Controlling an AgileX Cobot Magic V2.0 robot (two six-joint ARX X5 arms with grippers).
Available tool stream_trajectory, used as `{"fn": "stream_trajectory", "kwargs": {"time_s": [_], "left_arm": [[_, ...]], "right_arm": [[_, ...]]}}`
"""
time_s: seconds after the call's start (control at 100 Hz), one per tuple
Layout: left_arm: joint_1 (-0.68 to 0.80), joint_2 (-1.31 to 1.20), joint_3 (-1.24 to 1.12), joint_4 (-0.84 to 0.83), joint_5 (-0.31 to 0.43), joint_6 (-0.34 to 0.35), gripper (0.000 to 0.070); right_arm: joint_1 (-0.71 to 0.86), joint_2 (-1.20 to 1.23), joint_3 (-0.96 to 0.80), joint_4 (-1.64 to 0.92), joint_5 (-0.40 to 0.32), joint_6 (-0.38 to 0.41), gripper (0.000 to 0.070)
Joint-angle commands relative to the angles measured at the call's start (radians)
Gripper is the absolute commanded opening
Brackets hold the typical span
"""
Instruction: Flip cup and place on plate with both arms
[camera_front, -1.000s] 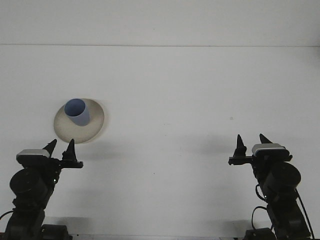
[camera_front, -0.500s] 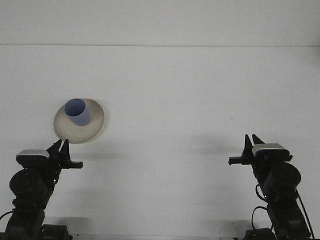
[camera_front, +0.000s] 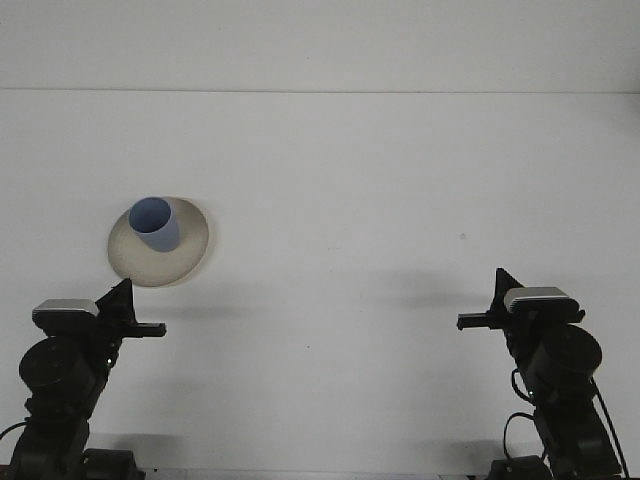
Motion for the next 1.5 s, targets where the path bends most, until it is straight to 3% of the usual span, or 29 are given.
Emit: {"fn": "stream_trajectory", "kwargs": {"time_s": [0.0, 0.86, 1.15, 1.489], "left_arm": [[-0.001, 0.002, 0.009, 0.009, 0.002, -0.002, 0.0011], [-0.001, -0.021, -0.003, 0.046, 0.001, 0.009, 0.0011], [-0.011, -0.172, -0.221, 0.249, 0.001, 0.010, 0.0011], [-0.013, -0.391, -0.442, 0.298, 0.001, 0.011, 0.0011]], "right_arm": [[0.002, 0.006, -0.001, 0.011, 0.003, -0.009, 0.0001], [0.002, 0.006, -0.001, 0.011, 0.003, -0.009, 0.0001], [0.002, 0.006, -0.001, 0.011, 0.003, -0.009, 0.0001], [0.002, 0.006, -0.001, 0.011, 0.003, -0.009, 0.0001]]}}
